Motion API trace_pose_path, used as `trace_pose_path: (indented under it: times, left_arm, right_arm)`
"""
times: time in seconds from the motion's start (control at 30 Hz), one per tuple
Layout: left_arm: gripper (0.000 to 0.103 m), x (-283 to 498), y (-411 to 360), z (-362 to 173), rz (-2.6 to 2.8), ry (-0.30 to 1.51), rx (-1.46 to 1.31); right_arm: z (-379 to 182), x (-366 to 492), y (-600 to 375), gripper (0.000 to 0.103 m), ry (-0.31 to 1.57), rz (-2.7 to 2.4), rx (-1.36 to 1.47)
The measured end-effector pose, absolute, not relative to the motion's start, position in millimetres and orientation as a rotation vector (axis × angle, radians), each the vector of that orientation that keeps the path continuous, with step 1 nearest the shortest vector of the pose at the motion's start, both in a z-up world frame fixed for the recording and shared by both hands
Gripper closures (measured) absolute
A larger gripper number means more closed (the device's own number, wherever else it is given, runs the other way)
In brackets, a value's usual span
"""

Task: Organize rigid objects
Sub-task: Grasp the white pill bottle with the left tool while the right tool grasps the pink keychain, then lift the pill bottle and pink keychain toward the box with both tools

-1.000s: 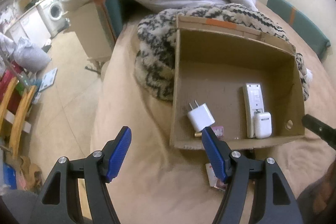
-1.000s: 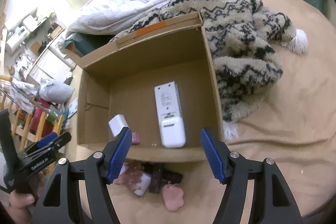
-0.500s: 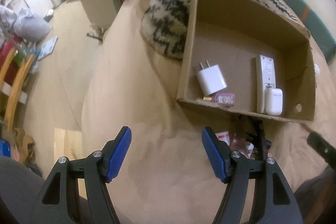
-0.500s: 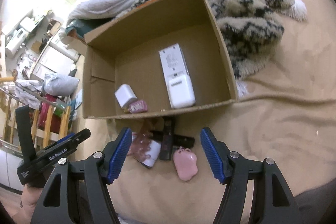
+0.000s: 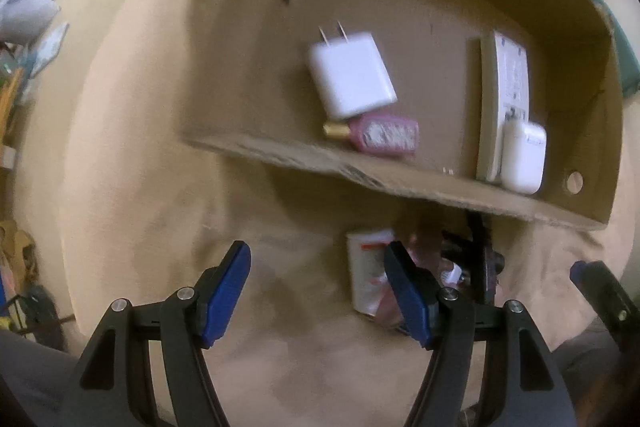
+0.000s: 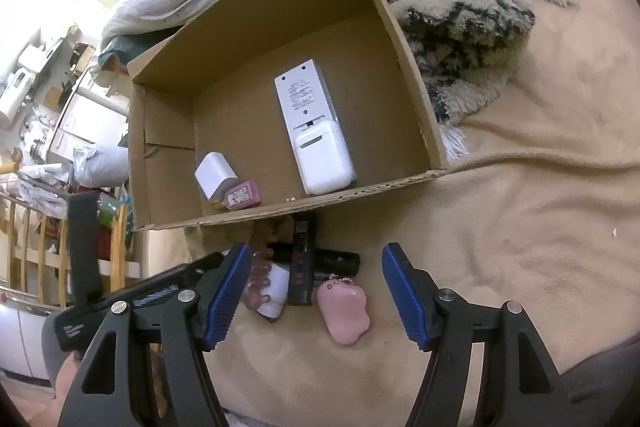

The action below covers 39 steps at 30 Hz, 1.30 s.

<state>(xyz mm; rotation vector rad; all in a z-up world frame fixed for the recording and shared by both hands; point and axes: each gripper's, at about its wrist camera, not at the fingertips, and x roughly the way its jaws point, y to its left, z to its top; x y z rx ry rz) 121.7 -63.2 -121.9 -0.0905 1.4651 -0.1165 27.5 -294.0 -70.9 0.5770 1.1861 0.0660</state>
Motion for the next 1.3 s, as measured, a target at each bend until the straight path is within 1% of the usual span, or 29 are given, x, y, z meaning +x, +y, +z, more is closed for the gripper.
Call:
trace_pose_path:
  times: [0.13,0.17,0.23,0.27,0.5,0.57,0.6,0.63,0.67,0.8,0.83,1.0,1.3]
  left_arm:
    - [0.038,120.4,-73.4,-129.8,-0.140,1.472,-0.068]
    - [0.039,120.4,-75.2,-130.5,-0.145,1.470,-0.061]
    - [0.049,119.2,-77.4,-131.8,-0.170,1.476,-0.076]
    - [0.050,119.5,-77.1,-131.8,-0.175,1.479,-0.082]
    - [0.051,127.8,-82.9,-139.6,-0.165,1.493,-0.061]
    - [0.056,131.3,-84.7,-141.4,-0.157,1.495,-0.053]
    - [0.062,131.9,-86.3,-140.4,-0.157,1.493,-0.032]
    - [0.075,133.2,-88.9,-139.7,-0.159,1.490,-0.012]
    - [0.079,132.4,-90.2,-138.9,-0.160,1.487,0.007]
    - [0.079,130.8,-81.6,-137.7,-0.139,1.487,-0.006]
    - [0.079,130.3,-79.0,-137.1,-0.130,1.486,-0.006]
    - [0.079,129.7,-62.9,-132.2,-0.076,1.478,-0.009]
    - [0.079,119.2,-52.0,-123.5,-0.051,1.451,0.000]
  right_arm:
    - [-77.0,29.3,-295.9,0.031,1.208,0.059,0.582]
    - [-79.3,30.5,-295.2,0.031,1.215,0.060,0.586]
    - [-84.0,32.0,-295.3,0.031,1.233,0.067,0.601]
    - [-86.6,32.8,-294.9,0.031,1.244,0.069,0.604]
    - [-119.3,35.9,-267.1,0.032,1.431,0.089,0.440]
    - [-126.3,36.8,-253.4,0.032,1.468,0.115,0.364]
    - [-129.0,37.3,-247.4,0.032,1.478,0.122,0.327]
    - [-131.8,38.0,-241.8,0.034,1.486,0.124,0.286]
    - [-134.9,38.9,-237.2,0.041,1.496,0.123,0.249]
    - [-140.0,42.0,-228.2,0.057,1.501,0.116,0.162]
    - [-139.1,42.0,-227.4,0.064,1.496,0.117,0.150]
    - [-130.1,37.3,-223.7,0.065,1.444,0.102,0.115]
    - [-101.1,24.4,-247.5,0.065,1.342,0.054,0.199]
